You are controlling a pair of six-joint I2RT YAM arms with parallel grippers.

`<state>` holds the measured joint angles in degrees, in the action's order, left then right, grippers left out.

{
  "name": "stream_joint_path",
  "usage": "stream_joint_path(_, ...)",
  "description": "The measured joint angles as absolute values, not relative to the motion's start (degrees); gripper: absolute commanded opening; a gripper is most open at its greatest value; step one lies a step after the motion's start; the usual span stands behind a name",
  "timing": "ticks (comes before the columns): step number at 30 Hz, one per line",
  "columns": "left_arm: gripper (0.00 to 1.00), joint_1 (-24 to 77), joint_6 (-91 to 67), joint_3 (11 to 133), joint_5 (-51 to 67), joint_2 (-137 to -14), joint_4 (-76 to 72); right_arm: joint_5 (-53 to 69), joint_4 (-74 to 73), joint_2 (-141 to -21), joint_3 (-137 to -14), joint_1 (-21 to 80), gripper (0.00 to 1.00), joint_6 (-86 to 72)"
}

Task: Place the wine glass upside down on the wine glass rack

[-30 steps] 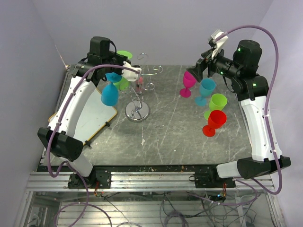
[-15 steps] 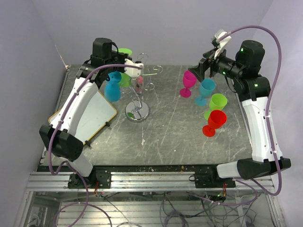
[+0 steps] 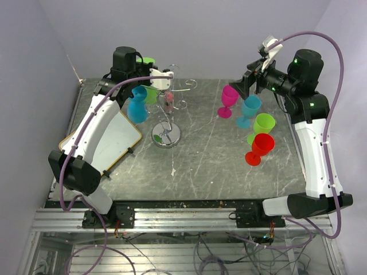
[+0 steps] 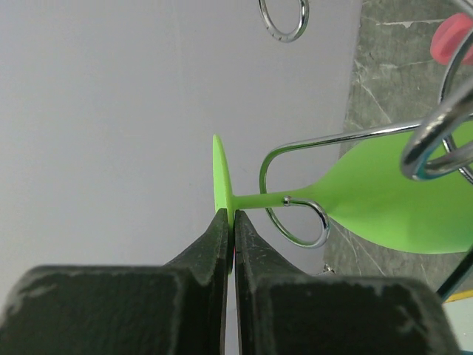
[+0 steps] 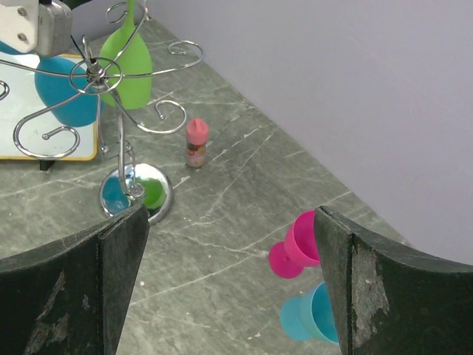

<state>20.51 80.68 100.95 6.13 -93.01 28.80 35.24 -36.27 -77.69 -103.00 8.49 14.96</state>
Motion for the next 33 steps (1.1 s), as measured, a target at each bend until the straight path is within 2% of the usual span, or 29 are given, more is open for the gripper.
stream_joint_path(22,0.12,20.5,79.4,99.5,5.6,-91.3,30.0,36.7,-35.8,-77.5,-102.5,7.3,0.93,14.0)
stream_joint_path(33,0.16,20.5,80.7,97.8,5.7,-90.3,32.0,37.0,-35.3,-77.1,-102.0,6.7,0.93,13.9)
